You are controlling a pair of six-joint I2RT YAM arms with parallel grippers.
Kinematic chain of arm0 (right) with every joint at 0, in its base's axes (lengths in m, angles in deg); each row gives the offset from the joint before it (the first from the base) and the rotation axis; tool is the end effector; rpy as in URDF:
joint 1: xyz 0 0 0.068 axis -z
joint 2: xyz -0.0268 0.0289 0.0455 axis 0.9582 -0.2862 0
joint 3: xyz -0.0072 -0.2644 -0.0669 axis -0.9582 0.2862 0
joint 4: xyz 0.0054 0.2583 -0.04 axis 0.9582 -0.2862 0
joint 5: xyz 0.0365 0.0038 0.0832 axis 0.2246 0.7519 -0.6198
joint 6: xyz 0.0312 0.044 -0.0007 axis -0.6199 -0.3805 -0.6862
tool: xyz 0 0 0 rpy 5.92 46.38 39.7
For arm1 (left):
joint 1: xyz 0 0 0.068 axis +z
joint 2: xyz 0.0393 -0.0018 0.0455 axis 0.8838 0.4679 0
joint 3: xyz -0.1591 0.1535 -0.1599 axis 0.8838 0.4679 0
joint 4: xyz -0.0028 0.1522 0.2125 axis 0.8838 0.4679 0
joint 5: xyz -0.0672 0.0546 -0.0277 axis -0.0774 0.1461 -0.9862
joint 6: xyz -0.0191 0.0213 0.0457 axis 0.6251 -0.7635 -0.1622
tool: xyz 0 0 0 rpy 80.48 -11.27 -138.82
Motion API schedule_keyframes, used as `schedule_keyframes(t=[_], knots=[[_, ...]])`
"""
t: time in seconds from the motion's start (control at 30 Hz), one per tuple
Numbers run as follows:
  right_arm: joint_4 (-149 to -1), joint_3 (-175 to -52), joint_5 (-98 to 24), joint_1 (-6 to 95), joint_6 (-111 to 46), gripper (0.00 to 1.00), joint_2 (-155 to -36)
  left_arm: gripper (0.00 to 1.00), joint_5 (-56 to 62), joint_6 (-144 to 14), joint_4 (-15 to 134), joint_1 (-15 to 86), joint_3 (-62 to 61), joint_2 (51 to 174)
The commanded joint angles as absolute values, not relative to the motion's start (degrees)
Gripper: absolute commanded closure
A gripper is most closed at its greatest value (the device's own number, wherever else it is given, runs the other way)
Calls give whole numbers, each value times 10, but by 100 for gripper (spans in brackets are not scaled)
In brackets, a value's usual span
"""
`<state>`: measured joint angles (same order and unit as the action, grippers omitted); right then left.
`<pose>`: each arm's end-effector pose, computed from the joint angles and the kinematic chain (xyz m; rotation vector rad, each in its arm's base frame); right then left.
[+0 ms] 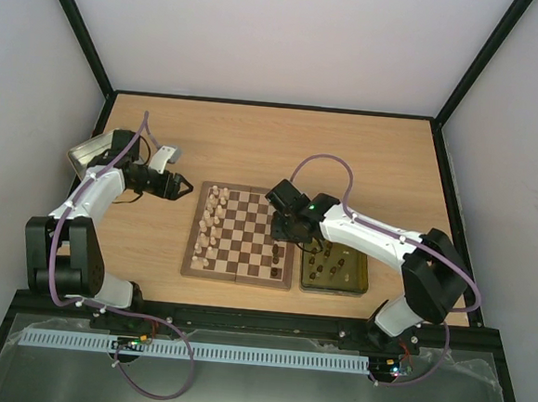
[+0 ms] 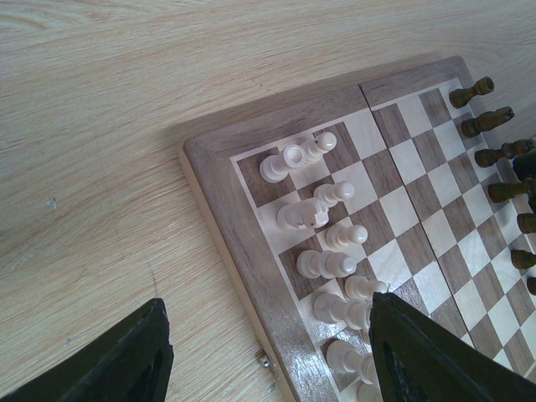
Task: Set up the chess pieces on the board
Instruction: Place the chess piece on the chessboard.
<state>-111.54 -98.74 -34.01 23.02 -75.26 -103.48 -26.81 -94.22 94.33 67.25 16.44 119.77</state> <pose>0.1931 0.2379 0.2181 -0.0539 2.8651 0.5745 0.2824 0.0034 0.2274 0.4831 2.3843 -0.6922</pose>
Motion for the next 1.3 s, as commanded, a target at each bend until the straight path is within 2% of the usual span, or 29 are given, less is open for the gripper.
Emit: schedule_keyframes(t=[0.0, 0.93, 1.13, 1.27], knots=[[-1121, -998, -323, 225, -749, 96, -1048, 34, -272, -948, 945, 671, 174, 1204], [-1123, -1000, -316, 224, -743, 88, -1065, 34, -272, -948, 944, 671, 174, 1203], [-1123, -998, -321, 225, -741, 81, -1063, 34, -273, -948, 944, 671, 175, 1202], [-1121, -999, -322, 224, -742, 79, -1063, 34, -273, -948, 944, 671, 174, 1202]])
